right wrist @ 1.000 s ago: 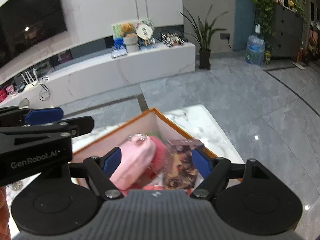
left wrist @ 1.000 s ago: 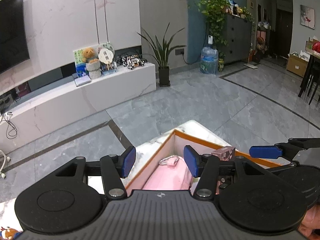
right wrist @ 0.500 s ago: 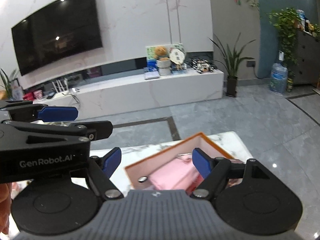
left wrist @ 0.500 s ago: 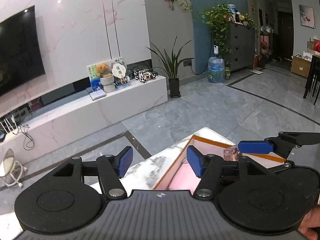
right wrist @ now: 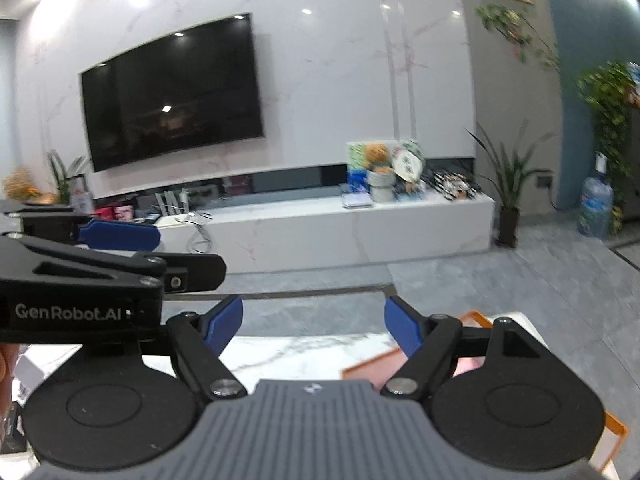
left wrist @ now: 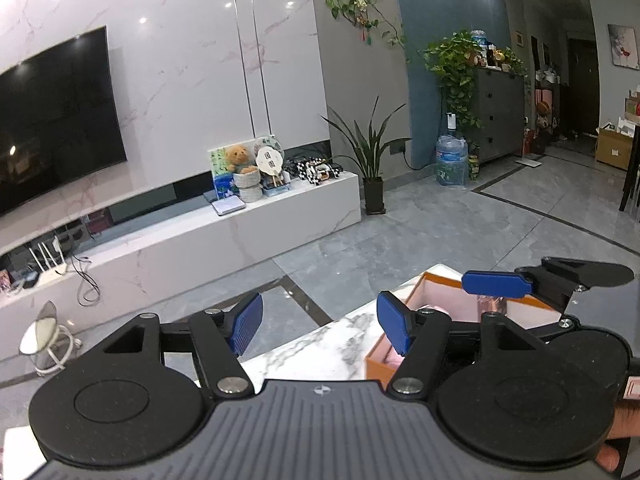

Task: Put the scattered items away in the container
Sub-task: 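Move both grippers away from the box back over the table, then grasp the orange crocheted fruit toy with the right gripper while the left gripper grasps the white translucent piece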

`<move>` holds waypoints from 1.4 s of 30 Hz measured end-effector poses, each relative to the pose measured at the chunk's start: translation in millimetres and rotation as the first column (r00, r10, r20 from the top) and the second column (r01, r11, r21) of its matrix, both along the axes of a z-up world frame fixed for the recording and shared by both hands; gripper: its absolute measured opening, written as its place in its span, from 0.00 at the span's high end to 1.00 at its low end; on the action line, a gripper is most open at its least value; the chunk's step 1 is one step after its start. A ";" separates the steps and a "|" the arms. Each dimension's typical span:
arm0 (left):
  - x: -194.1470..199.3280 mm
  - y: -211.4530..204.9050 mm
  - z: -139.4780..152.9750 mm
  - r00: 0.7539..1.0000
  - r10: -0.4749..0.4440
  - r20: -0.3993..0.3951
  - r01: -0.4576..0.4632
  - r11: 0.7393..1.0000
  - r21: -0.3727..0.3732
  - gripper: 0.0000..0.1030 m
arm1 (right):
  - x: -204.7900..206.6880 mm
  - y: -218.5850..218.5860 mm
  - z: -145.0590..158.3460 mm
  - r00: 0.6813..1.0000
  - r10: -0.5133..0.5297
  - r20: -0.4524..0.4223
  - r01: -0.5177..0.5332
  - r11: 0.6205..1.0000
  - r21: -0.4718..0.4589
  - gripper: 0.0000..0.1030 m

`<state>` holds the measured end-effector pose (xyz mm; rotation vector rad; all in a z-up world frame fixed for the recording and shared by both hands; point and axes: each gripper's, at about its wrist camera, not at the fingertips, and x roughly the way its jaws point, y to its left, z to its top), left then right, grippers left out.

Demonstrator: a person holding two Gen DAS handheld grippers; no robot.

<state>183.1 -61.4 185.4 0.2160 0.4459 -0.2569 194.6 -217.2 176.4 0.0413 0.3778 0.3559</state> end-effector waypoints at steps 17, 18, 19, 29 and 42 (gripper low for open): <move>-41.7 125.4 -54.1 0.983 0.173 -0.058 -0.179 0.976 -0.121 0.20 | -24.7 19.2 -28.2 0.990 0.116 -0.076 -0.125 0.985 -0.123 0.18; -43.5 133.4 -61.4 0.980 0.184 -0.071 -0.192 0.973 -0.126 0.20 | -25.1 20.2 -31.3 0.989 0.117 -0.089 -0.128 0.983 -0.132 0.18; -45.0 142.1 -68.1 0.977 0.193 -0.086 -0.203 0.970 -0.131 0.20 | -25.9 21.0 -34.6 0.988 0.119 -0.099 -0.132 0.981 -0.141 0.17; -75.3 197.9 -127.7 0.967 0.146 -0.210 -0.176 0.975 -0.137 0.20 | -26.2 27.8 -74.2 0.977 0.107 -0.184 -0.156 0.948 -0.277 0.14; -106.4 201.1 -182.5 0.902 0.057 -0.427 -0.067 0.998 -0.008 0.21 | -18.6 32.0 -125.7 0.930 0.070 -0.361 -0.179 0.944 -0.278 0.14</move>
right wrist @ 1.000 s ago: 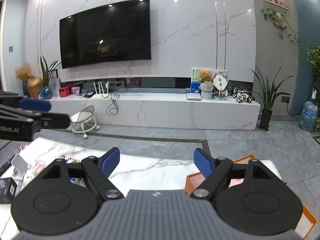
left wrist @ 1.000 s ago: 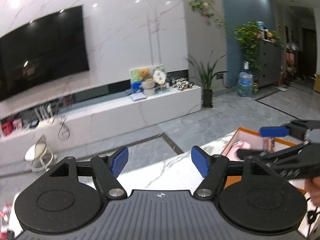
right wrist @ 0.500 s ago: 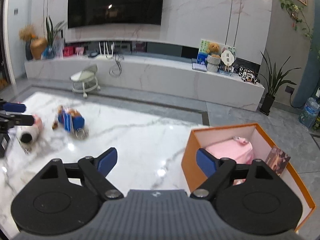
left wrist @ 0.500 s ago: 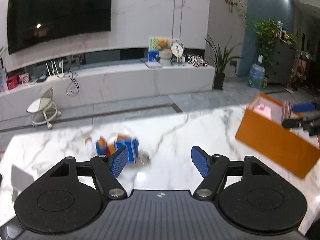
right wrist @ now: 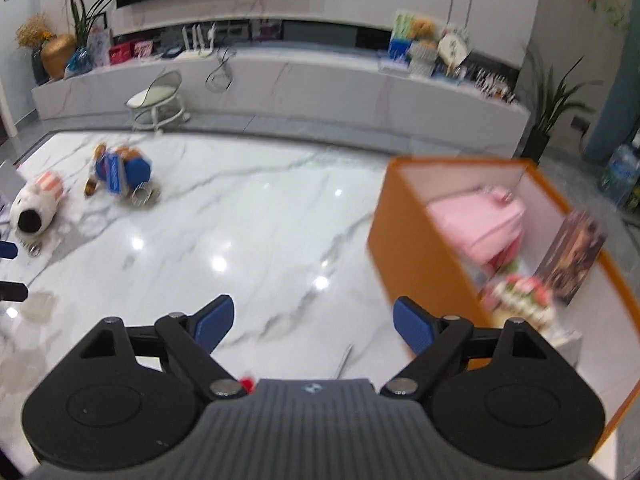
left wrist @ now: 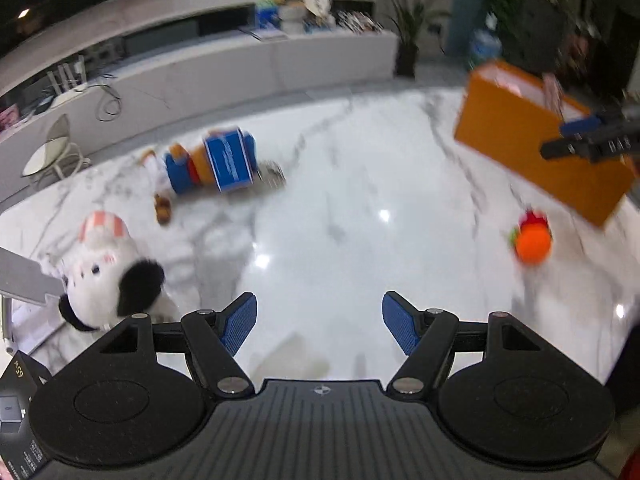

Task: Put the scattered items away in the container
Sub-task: 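Grasp the orange crocheted fruit toy with the right gripper while the left gripper grasps the white translucent piece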

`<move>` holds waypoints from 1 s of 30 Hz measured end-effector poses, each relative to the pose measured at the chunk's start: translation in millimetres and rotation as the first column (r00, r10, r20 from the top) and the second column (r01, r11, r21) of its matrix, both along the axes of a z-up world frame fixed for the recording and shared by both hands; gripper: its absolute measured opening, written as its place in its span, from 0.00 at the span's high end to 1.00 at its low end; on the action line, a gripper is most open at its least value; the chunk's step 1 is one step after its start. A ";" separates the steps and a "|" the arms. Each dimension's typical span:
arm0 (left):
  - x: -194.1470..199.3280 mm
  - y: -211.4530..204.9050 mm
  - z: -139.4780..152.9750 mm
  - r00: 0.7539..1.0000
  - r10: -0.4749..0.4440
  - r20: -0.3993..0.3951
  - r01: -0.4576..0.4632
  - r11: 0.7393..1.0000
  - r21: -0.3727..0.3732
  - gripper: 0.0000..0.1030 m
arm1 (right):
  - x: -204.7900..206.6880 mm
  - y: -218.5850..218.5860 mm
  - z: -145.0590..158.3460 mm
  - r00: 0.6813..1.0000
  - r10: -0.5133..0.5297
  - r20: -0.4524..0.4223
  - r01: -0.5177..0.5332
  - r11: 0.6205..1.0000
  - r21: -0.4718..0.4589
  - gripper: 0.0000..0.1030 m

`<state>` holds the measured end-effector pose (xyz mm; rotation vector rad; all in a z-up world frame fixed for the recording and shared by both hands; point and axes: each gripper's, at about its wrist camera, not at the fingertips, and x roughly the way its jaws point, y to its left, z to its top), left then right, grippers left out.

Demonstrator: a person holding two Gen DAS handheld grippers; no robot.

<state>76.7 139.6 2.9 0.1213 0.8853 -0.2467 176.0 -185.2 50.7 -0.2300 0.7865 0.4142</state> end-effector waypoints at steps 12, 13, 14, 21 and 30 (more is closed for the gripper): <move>-8.9 3.8 -28.8 0.997 -0.050 -0.064 0.056 0.994 0.097 0.21 | -39.1 16.6 -33.9 0.993 0.089 -0.075 -0.090 0.996 -0.013 0.23; -6.7 3.5 -28.2 0.996 -0.050 -0.067 0.057 0.994 0.093 0.21 | -39.2 16.5 -36.6 0.992 0.086 -0.088 -0.087 0.996 -0.012 0.24; -5.0 3.3 -28.4 0.996 -0.050 -0.072 0.057 0.994 0.091 0.21 | -38.8 16.8 -39.0 0.991 0.083 -0.101 -0.084 0.996 -0.011 0.26; 2.5 4.2 -37.5 0.992 -0.044 -0.116 0.055 0.995 0.088 0.21 | -33.4 22.7 -54.3 0.983 0.074 -0.165 -0.077 0.997 -0.007 0.32; 10.6 5.6 -45.6 0.987 -0.031 -0.157 0.046 0.995 0.093 0.21 | -27.9 35.2 -67.3 0.977 0.080 -0.198 -0.088 0.996 -0.031 0.34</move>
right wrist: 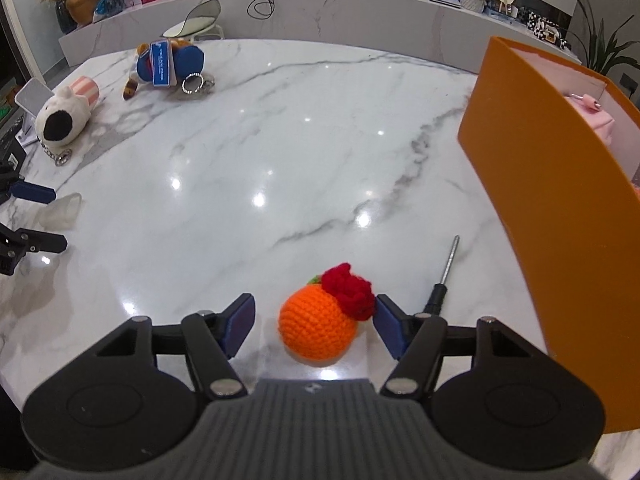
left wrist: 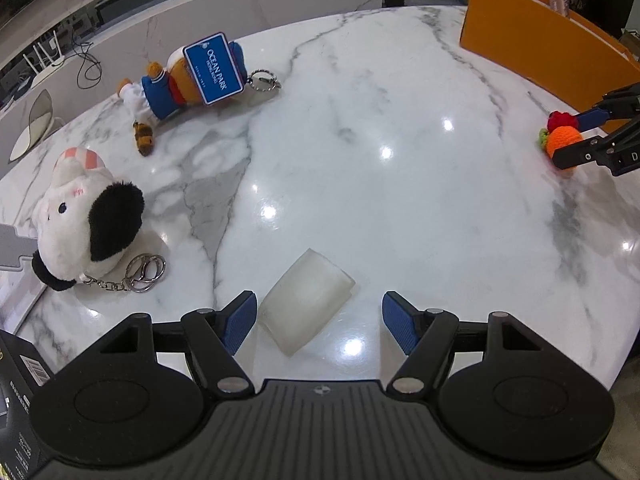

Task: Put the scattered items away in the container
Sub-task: 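Grasp the orange crocheted fruit toy with the right gripper while the left gripper grasps the white translucent piece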

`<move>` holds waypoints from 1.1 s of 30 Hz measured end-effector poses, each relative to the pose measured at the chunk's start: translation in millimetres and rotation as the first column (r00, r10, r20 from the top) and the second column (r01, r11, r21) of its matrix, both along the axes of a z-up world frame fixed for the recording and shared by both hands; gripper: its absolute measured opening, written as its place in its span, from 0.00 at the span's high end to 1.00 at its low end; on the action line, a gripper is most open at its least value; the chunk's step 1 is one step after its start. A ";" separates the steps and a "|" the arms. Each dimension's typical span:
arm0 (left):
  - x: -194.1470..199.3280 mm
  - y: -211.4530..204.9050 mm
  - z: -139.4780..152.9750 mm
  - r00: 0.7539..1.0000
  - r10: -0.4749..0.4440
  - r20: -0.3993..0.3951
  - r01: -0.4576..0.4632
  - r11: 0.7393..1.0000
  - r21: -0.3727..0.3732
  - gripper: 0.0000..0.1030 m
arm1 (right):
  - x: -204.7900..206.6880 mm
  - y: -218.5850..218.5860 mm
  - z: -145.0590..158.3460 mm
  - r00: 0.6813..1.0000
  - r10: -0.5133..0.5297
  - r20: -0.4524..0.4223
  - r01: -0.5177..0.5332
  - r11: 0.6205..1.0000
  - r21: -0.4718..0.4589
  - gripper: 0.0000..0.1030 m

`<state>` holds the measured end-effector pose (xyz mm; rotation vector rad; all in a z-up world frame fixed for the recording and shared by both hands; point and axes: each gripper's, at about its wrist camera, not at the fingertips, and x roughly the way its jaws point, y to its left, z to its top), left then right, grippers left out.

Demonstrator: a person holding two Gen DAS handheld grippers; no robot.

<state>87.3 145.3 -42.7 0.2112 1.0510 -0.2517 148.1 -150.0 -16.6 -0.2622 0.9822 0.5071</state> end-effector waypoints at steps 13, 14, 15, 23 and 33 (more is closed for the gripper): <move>6.7 13.8 3.8 0.998 0.063 -0.024 -0.064 0.996 -0.070 0.49 | 1.4 8.8 -7.6 1.000 0.018 -0.013 -0.019 0.999 -0.027 0.55; 6.5 14.4 4.6 0.997 0.067 -0.024 -0.068 0.995 -0.071 0.53 | 1.2 9.3 -7.5 1.000 0.019 -0.013 -0.020 0.999 -0.027 0.55; 6.4 15.0 5.5 0.997 0.070 -0.025 -0.072 0.995 -0.073 0.54 | 0.9 9.8 -7.5 1.000 0.021 -0.014 -0.021 0.999 -0.028 0.55; 3.0 20.6 18.6 0.990 0.139 -0.011 -0.139 0.983 -0.118 0.82 | -1.1 18.0 -1.7 0.999 0.040 -0.007 -0.040 0.999 -0.005 0.56; 1.0 18.3 21.0 0.985 0.171 -0.013 -0.171 0.976 -0.134 0.85 | -4.8 21.0 7.3 0.998 0.055 0.007 -0.055 0.998 0.022 0.56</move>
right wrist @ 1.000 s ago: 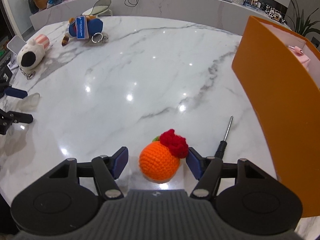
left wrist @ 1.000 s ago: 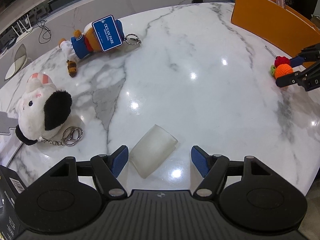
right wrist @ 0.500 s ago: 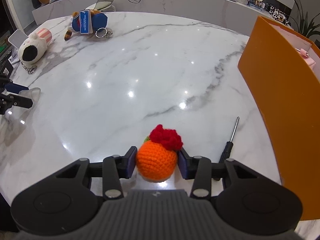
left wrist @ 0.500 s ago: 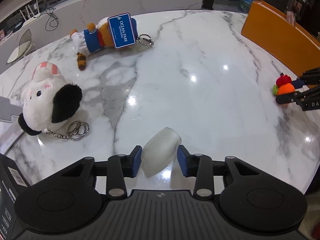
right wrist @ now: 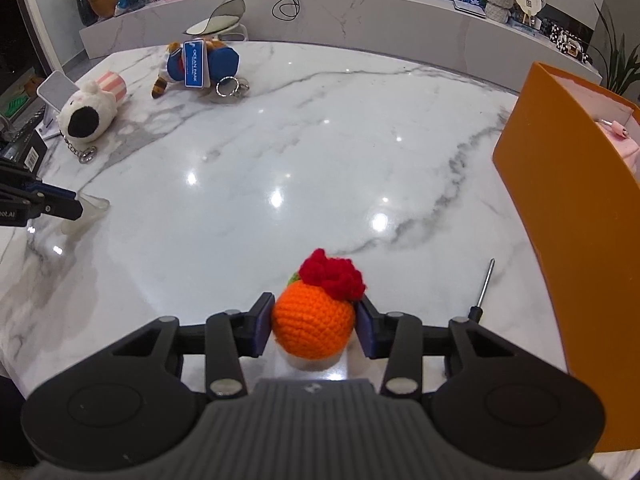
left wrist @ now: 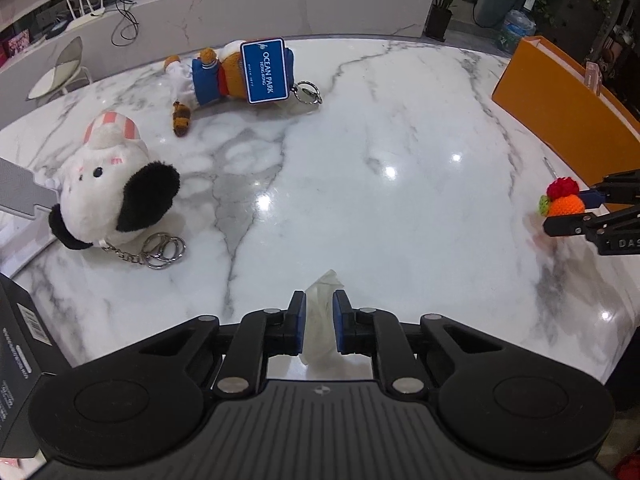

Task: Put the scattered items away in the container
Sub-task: 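Grasp the orange crocheted fruit toy with the right gripper while the left gripper grasps the white translucent piece, then carry the crocheted toy and translucent piece over the orange box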

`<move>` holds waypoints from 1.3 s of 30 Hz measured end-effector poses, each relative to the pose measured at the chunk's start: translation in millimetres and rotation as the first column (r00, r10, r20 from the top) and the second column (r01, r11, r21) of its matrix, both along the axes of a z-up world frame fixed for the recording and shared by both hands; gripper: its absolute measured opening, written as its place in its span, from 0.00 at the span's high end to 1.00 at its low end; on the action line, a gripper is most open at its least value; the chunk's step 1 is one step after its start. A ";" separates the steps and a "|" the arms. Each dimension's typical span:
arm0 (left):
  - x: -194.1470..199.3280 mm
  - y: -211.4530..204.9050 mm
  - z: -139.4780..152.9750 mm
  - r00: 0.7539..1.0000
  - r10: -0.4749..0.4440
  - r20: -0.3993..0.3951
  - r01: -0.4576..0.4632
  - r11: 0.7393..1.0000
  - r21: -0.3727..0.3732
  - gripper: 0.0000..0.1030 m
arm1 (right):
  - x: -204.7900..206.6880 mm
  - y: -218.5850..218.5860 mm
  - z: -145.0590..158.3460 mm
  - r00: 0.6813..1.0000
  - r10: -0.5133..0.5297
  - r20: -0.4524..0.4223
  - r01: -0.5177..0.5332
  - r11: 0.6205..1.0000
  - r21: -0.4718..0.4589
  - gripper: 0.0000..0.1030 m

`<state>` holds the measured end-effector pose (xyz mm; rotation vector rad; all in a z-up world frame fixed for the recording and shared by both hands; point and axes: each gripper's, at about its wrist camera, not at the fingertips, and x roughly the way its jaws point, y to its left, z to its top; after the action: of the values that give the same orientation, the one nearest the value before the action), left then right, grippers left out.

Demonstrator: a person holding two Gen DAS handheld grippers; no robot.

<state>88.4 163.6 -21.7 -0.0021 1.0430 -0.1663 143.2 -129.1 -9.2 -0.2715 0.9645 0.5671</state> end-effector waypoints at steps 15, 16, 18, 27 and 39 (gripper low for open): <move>-7.6 -8.8 70.4 0.974 0.059 0.220 -0.049 0.997 -0.053 0.87 | -6.4 5.2 41.9 0.997 0.019 0.080 -0.027 0.994 0.108 0.56; -7.0 -10.9 77.5 0.969 0.063 0.241 -0.050 0.997 -0.057 0.87 | -7.4 5.6 46.0 0.995 0.019 0.094 -0.029 0.993 0.112 0.56; -4.4 -17.0 89.7 0.961 0.062 0.271 -0.046 0.997 -0.065 0.87 | -8.4 6.3 54.6 0.992 0.019 0.123 -0.034 0.992 0.123 0.56; 19.0 -66.7 132.3 0.939 -0.018 0.344 0.044 0.997 -0.068 0.87 | -5.4 -9.9 91.2 0.983 -0.011 0.182 -0.028 0.978 0.206 0.56; 51.9 -149.6 161.9 0.903 -0.172 0.393 0.202 0.979 -0.036 0.87 | 2.5 -67.0 133.2 0.937 -0.156 0.311 0.076 0.964 0.254 0.56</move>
<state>140.3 14.0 140.3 0.0612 0.6371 -0.3671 145.7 -196.0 124.0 -0.0869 0.5765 0.5030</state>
